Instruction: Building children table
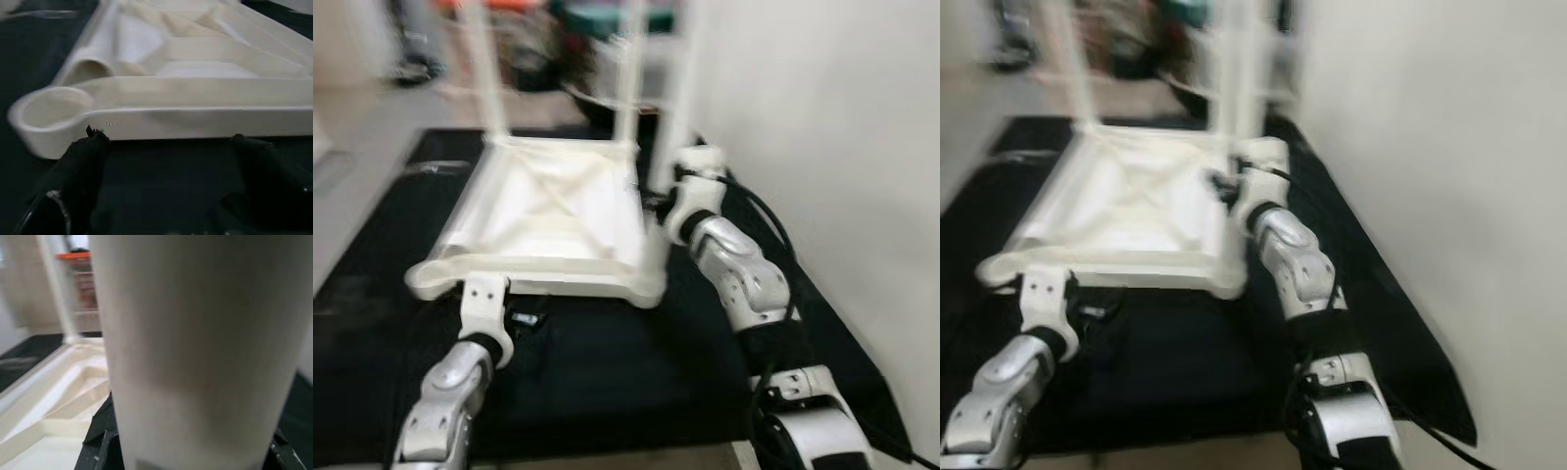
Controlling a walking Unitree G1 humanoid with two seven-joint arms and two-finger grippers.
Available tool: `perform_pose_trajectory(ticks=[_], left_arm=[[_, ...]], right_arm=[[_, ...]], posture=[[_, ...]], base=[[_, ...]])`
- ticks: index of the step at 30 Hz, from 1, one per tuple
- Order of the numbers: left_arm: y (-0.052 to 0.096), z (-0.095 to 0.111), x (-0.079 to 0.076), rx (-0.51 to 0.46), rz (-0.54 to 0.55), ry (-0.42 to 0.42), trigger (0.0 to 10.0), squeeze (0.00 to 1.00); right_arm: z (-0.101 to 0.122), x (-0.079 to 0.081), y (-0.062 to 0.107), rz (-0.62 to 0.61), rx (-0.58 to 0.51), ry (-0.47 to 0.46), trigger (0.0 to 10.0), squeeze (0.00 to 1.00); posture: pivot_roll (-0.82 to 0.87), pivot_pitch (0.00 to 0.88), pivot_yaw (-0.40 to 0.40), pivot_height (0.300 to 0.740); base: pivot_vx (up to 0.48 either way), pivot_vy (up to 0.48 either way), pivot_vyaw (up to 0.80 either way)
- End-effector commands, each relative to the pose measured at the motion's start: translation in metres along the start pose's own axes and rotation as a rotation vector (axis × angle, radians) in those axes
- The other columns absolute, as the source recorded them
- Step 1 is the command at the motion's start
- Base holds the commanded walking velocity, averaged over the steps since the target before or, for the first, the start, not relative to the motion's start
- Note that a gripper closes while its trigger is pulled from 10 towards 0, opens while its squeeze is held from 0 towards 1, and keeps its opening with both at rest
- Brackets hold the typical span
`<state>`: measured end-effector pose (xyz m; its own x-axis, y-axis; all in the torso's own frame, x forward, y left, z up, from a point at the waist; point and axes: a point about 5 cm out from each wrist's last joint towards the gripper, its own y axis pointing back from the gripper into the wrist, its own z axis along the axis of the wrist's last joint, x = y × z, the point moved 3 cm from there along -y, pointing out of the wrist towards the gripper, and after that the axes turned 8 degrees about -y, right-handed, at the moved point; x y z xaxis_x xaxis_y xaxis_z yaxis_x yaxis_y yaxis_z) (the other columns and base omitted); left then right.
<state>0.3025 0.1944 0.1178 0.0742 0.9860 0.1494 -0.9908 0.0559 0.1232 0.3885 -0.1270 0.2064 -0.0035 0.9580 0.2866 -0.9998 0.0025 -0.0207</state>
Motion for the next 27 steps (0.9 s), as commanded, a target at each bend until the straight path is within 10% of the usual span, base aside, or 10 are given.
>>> perform_pose_trajectory(ticks=[1,3,4,5,13,14,19,20,23,27], left_arm=[[0.001,0.002,-0.004,-0.003,-0.018,-0.002,10.0,0.0],[0.001,0.002,-0.005,-0.003,-0.019,-0.003,10.0,0.0],[0.001,0.002,-0.004,-0.002,-0.022,-0.002,10.0,0.0],[0.0,0.002,-0.004,-0.002,-0.025,-0.001,10.0,0.0],[-0.001,0.002,-0.002,0.0,-0.029,-0.002,10.0,0.0],[-0.002,0.003,-0.003,-0.002,-0.029,0.0,10.0,0.0],[-0.003,0.003,-0.003,-0.005,-0.029,0.002,10.0,0.0],[-0.002,0.004,-0.005,-0.007,-0.028,0.004,10.0,0.0],[-0.001,0.004,-0.005,-0.008,-0.027,0.005,10.0,0.0],[0.003,0.004,-0.005,-0.009,-0.024,0.009,10.0,0.0]], right_arm=[[-0.032,-0.016,0.03,-0.082,0.111,-0.049,4.7,0.0],[-0.033,-0.01,0.034,-0.05,0.117,-0.058,4.7,0.0],[-0.019,0.008,0.035,0.087,0.047,-0.096,10.0,0.0],[-0.008,0.018,0.035,0.171,-0.002,-0.138,10.0,1.0],[0.034,0.055,0.025,0.549,-0.073,-0.16,10.0,1.0],[0.04,0.062,0.027,0.791,-0.017,-0.139,10.0,0.0],[0.044,0.065,0.043,1.164,0.102,-0.134,10.0,0.0],[0.018,0.066,0.045,1.196,0.199,-0.06,0.0,0.0],[0.007,0.066,0.044,1.188,0.231,-0.037,0.0,0.0],[-0.02,0.02,-0.01,0.397,0.196,0.052,0.0,0.0]], posture=[[0.09,0.0,-0.085,0.74],[0.09,0.0,-0.085,0.74],[0.08,0.0,-0.077,0.74],[0.07,0.0,-0.072,0.74],[0.08,0.0,-0.074,0.74],[0.08,0.0,-0.081,0.74],[0.09,0.0,-0.086,0.74],[0.1,0.0,-0.099,0.74],[0.1,0.0,-0.099,0.74],[0.09,0.0,-0.096,0.74]], base=[[0.0,0.0,0.0],[0.0,0.0,0.0],[0.0,0.0,0.0],[0.0,0.0,0.0],[0.0,0.0,0.0],[0.0,0.0,0.0],[0.0,0.0,0.0],[0.0,0.0,0.0],[0.0,0.0,0.0],[0.0,0.0,0.0]])
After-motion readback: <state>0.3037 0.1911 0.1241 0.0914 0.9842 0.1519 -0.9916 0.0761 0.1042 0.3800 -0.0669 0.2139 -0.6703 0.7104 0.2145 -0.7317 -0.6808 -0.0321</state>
